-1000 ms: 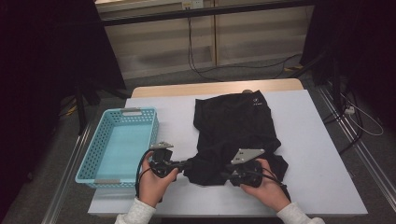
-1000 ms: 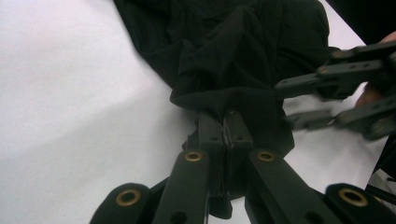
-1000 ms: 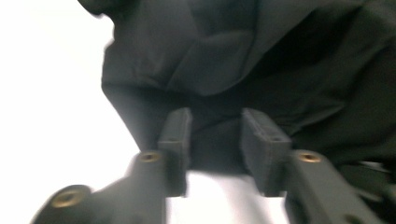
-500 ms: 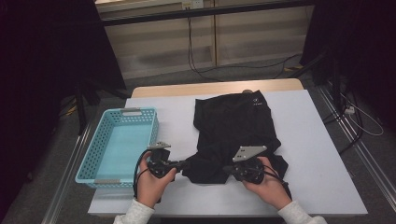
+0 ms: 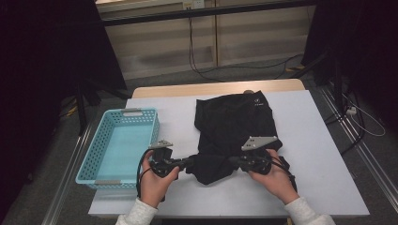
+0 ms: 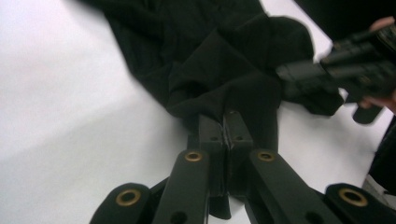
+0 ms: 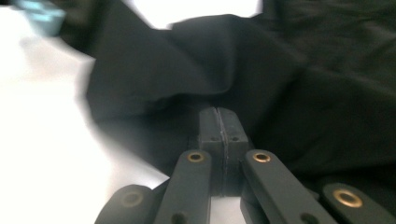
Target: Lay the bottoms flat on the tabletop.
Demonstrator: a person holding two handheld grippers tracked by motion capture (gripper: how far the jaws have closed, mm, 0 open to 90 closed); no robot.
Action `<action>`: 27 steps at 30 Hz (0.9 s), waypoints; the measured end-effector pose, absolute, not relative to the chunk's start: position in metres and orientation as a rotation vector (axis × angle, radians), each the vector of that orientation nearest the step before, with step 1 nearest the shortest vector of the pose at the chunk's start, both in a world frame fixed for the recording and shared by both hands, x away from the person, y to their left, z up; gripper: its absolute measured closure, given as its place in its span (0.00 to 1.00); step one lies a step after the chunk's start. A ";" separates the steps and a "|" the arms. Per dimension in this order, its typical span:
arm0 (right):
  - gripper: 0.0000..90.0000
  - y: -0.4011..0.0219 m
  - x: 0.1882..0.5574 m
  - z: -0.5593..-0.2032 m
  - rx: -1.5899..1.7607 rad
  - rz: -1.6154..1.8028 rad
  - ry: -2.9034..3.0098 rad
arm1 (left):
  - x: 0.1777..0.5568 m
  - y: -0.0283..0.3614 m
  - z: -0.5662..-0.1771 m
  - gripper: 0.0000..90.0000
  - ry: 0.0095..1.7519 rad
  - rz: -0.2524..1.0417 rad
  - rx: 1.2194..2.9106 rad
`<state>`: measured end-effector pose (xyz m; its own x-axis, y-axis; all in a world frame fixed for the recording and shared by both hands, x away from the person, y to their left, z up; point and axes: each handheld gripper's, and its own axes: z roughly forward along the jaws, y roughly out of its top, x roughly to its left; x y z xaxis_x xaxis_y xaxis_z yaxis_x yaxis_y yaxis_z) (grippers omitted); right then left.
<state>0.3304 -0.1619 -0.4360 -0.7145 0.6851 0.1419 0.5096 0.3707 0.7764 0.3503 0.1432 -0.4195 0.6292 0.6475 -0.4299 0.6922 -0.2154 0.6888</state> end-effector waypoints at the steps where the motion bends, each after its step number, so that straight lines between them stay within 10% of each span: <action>1: 1.00 -0.160 0.337 -0.439 1.081 1.215 2.408 | 0.351 0.143 -0.422 0.99 1.066 -0.052 1.919; 9: 0.99 -0.132 0.366 -0.461 1.105 1.158 2.397 | 0.356 0.151 -0.426 0.98 1.130 -0.016 1.943; 18: 0.67 -0.128 0.357 -0.458 1.084 1.138 2.370 | 0.356 0.150 -0.431 0.97 1.134 -0.026 1.962; 27: 0.69 -0.147 0.330 -0.442 1.045 1.204 2.341 | 0.355 0.149 -0.434 0.97 1.132 -0.025 1.973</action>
